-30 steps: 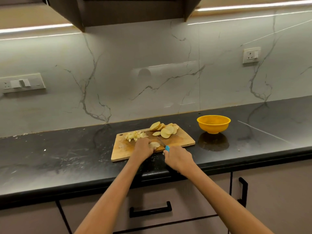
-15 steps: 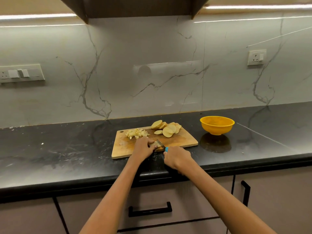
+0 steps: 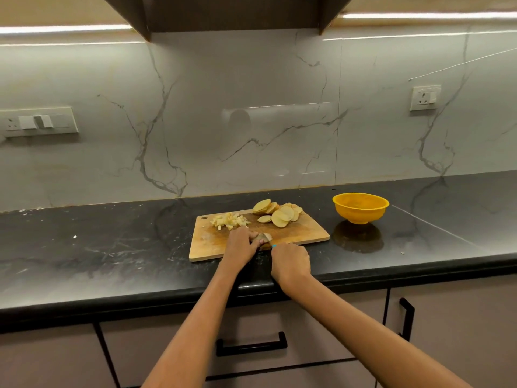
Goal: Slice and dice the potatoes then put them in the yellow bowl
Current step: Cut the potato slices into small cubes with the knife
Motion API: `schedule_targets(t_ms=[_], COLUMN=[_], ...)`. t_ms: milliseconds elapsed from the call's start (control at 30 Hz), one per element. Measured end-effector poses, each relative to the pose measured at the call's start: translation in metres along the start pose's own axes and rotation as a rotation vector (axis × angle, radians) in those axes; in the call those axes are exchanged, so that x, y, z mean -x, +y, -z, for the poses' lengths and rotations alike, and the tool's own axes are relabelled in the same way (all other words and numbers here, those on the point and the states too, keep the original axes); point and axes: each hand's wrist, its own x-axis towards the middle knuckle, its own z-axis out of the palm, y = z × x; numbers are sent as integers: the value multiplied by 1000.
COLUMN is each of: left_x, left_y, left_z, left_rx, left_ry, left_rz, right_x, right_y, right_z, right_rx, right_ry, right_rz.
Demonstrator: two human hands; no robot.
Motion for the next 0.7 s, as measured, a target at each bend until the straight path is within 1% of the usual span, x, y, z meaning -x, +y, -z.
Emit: schedule_targets(t_ms=[100, 200, 267, 367, 467, 600, 700], left_x=[5, 8, 9, 10, 10, 10, 11], left_y=[1, 2, 2, 3, 3, 2, 0], left_z=[-3, -4, -4, -6, -5, -5, -4], left_rx=[14, 28, 39, 59, 69, 82, 122], left_ry=[77, 103, 117, 128, 137, 112, 127], left_rz=[-11, -19, -13, 14, 39, 26, 37], right_x=[1, 4, 10, 24, 31, 25, 15], right_y=[4, 9, 9, 9, 13, 21, 18], right_z=[5, 8, 9, 1, -3, 1, 1], right_rx=[-73, -135, -119, -79, -108, -272, -400], right_ry=[7, -21, -39, -4, 32, 36, 48], right_rz=[-5, -28, -24, -47, -81, -133, -160])
